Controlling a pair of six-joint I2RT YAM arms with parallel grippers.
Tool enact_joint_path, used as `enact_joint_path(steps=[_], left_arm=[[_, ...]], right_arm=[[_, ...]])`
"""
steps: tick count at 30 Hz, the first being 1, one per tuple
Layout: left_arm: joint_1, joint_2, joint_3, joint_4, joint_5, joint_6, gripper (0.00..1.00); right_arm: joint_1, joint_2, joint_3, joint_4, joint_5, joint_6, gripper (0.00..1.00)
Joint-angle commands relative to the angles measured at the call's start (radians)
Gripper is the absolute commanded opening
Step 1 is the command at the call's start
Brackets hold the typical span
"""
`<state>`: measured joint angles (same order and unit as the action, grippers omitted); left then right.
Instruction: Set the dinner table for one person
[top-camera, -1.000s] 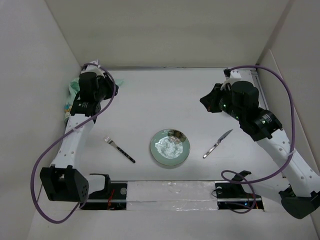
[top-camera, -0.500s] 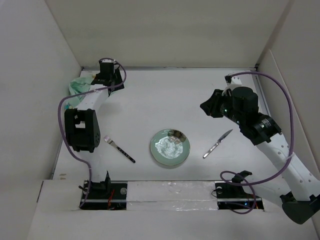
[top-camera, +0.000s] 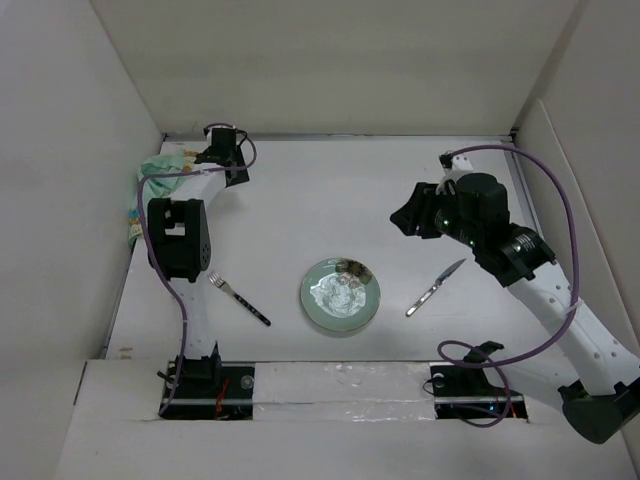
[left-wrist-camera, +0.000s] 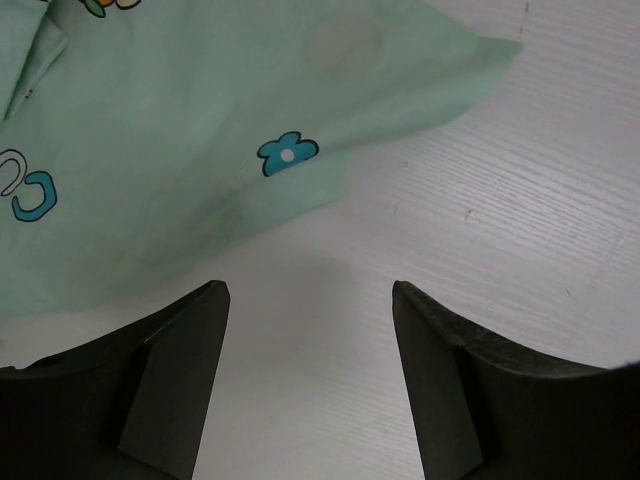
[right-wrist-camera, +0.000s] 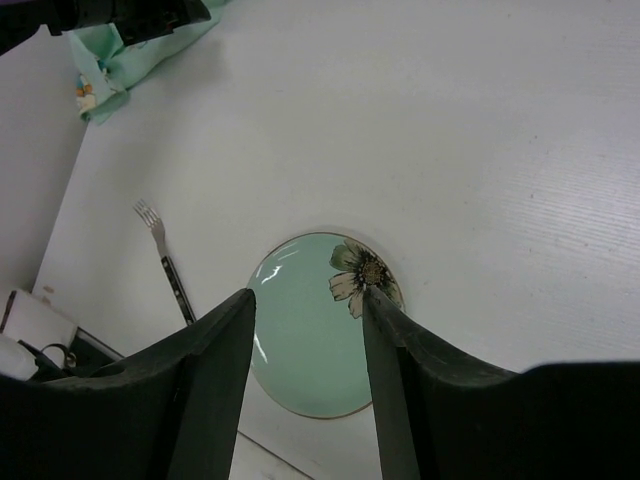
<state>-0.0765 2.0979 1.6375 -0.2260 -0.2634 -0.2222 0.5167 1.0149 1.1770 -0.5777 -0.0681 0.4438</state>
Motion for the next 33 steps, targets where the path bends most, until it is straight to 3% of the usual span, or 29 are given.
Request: enact_joint_path(steps=[1, 5, 15, 22, 27, 29, 30, 32, 33], left_arm=[[0.015, 0.013, 0.062, 0.03, -0.037, -0.013, 0.63], [0.015, 0.082, 0.104, -0.003, -0.072, -0.006, 0.62], [0.015, 0.071, 0.095, 0.066, -0.253, -0.032, 0.63], [0.024, 0.103, 0.076, 0.08, -0.22, -0.019, 0.63], [0.058, 0.168, 0.151, 0.027, -0.166, -0.017, 0.61], [0.058, 0.172, 0.163, 0.027, -0.126, -0.02, 0.55], [0.058, 0.174, 0.169, 0.021, -0.119, -0.014, 0.46], [0.058, 0.171, 0.18, 0.02, -0.076, -0.009, 0.25], [0.058, 0.166, 0.185, 0.011, -0.065, -0.02, 0.06]], right_arm=[[0.0, 0.022, 0.029, -0.01, -0.019, -0.033, 0.53], [0.0, 0.047, 0.038, -0.011, -0.018, -0.043, 0.53], [0.042, 0.149, 0.092, -0.033, -0.026, -0.076, 0.54], [0.062, 0.171, 0.112, -0.028, 0.001, -0.073, 0.54], [0.071, 0.191, 0.138, -0.027, -0.004, -0.071, 0.54], [0.071, 0.201, 0.142, -0.028, -0.004, -0.073, 0.54], [0.071, 0.203, 0.145, -0.028, -0.004, -0.071, 0.54], [0.08, 0.205, 0.145, -0.027, -0.002, -0.071, 0.54], [0.08, 0.205, 0.144, -0.022, -0.002, -0.07, 0.54]])
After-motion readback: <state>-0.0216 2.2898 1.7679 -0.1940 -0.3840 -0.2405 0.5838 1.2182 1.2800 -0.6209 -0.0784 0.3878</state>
